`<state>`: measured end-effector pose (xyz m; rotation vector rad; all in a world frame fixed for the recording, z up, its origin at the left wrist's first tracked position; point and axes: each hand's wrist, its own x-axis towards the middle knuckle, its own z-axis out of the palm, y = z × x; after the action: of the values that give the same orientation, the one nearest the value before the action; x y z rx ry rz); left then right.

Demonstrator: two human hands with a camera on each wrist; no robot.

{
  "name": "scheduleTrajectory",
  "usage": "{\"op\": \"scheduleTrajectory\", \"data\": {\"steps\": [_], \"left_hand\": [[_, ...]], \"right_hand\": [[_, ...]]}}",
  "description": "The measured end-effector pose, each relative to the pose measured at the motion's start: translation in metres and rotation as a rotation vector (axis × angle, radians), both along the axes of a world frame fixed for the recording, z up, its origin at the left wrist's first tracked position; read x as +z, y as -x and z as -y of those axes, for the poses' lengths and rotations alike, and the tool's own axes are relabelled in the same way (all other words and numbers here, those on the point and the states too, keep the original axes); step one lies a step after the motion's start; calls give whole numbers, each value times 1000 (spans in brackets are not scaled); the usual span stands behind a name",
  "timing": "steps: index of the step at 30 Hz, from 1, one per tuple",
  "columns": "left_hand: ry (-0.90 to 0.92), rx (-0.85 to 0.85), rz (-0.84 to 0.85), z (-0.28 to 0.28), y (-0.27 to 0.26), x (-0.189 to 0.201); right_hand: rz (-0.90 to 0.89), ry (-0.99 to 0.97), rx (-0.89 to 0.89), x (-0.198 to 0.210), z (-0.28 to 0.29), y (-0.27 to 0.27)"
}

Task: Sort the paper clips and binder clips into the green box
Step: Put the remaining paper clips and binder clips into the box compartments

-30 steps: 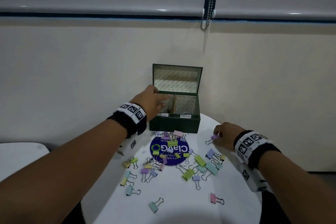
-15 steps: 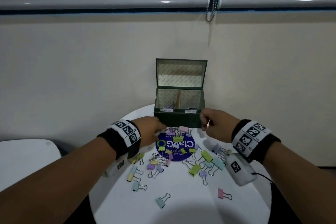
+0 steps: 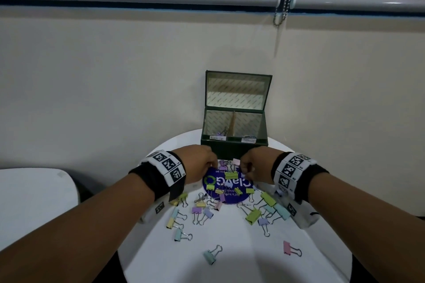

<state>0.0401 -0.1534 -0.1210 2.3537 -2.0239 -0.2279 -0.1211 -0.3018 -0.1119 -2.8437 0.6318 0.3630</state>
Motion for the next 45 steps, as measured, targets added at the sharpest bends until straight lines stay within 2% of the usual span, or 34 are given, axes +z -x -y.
{"op": "scheduleTrajectory", "data": {"steps": [3,6,12,14,17,20,22,25,28,30,34,36,41,45], "left_hand": [[3,-35,1,-1,3,-1],[-62,-55,70,-5,5,3],[2,-23,72,-8,7,8],[-4,-11,69,-9,6,7],[-47,-14,97,-8,6,8],[-44,-31,99,-7,5,7],[1,-42,88,-8,2,5],[126,-48,53,-9,0,4],[292,-18,-46,-14,-3,12],[372,15,-78,-15,-9,19],[440,90,-48,-5,-26,39],[420,127,-9,7,-29,47],[368,151,51,42,-23,55],[349,201,9,58,-16,51]], "right_hand": [[26,1,23,5,-7,3],[131,-52,29,24,-8,5],[539,-123,-40,54,6,-17],[606,-106,-70,55,7,-34],[538,-114,-77,57,6,-56],[466,-223,-79,61,7,-61],[557,-218,-102,62,13,-51],[751,-41,-157,54,25,-17],[932,46,-208,38,33,29],[862,56,-222,23,41,58],[305,82,-191,-3,52,92],[166,46,-214,-10,52,98],[158,-18,-223,-10,37,91],[87,-55,-226,-11,26,87]]}}
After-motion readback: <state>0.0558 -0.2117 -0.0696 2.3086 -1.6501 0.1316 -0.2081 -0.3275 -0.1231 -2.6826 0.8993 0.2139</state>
